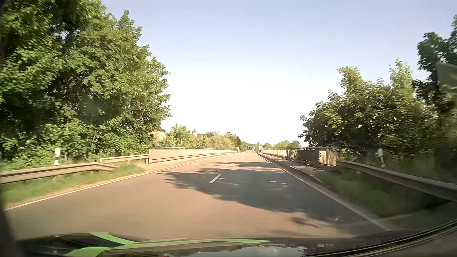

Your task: Follow the waypoints while adhering to traffic rules and regulations

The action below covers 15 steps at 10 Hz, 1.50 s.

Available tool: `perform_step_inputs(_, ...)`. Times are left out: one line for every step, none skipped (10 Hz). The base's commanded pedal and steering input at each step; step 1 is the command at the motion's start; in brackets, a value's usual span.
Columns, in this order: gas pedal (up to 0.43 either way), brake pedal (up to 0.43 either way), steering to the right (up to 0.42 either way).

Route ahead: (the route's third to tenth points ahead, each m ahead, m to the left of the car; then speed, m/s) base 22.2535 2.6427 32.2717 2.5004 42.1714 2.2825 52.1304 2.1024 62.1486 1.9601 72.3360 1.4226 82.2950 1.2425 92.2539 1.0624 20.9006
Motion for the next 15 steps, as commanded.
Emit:
perform_step_inputs(0.248,0.0,0.002)
perform_step_inputs(0.248,0.0,0.002)
perform_step_inputs(0.228,0.0,0.002)
perform_step_inputs(0.197,0.0,0.002)
perform_step_inputs(0.189,0.0,0.002)
perform_step_inputs(0.189,0.0,0.002)
perform_step_inputs(0.209,0.0,0.002)
perform_step_inputs(0.22,0.0,0.002)
perform_step_inputs(0.24,0.0,0.002)
perform_step_inputs(0.24,0.0,0.001)
perform_step_inputs(0.24,0.0,0.001)
perform_step_inputs(0.24,0.0,0.0)
perform_step_inputs(0.209,0.0,0.0)
perform_step_inputs(0.197,0.0,0.0)
perform_step_inputs(0.197,0.0,0.0)
